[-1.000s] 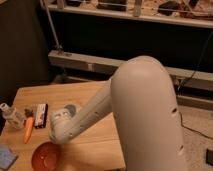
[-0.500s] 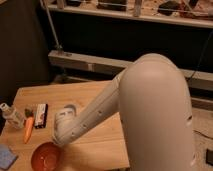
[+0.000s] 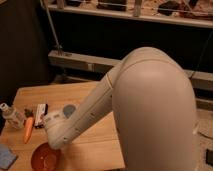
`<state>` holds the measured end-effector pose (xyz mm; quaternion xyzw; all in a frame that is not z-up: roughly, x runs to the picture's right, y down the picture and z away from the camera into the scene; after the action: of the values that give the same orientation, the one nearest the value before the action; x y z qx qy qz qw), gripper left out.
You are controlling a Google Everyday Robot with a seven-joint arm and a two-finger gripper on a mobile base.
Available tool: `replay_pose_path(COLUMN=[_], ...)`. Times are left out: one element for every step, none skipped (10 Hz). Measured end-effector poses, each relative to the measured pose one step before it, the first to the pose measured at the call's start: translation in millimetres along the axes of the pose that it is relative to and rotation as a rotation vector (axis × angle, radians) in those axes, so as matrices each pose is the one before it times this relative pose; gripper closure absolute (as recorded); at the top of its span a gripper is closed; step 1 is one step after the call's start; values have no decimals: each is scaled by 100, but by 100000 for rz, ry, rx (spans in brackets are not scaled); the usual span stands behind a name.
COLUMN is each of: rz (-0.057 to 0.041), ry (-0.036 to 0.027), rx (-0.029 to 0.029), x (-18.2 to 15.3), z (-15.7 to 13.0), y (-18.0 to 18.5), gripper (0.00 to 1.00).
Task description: Push the ceramic bowl across the table
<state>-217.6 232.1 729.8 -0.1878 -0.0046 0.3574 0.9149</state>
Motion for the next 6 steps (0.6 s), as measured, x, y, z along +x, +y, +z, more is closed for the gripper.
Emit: replay_pose_path(rz=[-305,141,307,45,-486,-689], ry=[1133,1161,991,1038,940,690], rx=[2281,1758,675,179,-597,-480], x=[158,165,162,126,66,55], z=[160,318,379,475,569,449], y=[482,506,422,565,779,566], gripper=[100,100,100,100,100,100])
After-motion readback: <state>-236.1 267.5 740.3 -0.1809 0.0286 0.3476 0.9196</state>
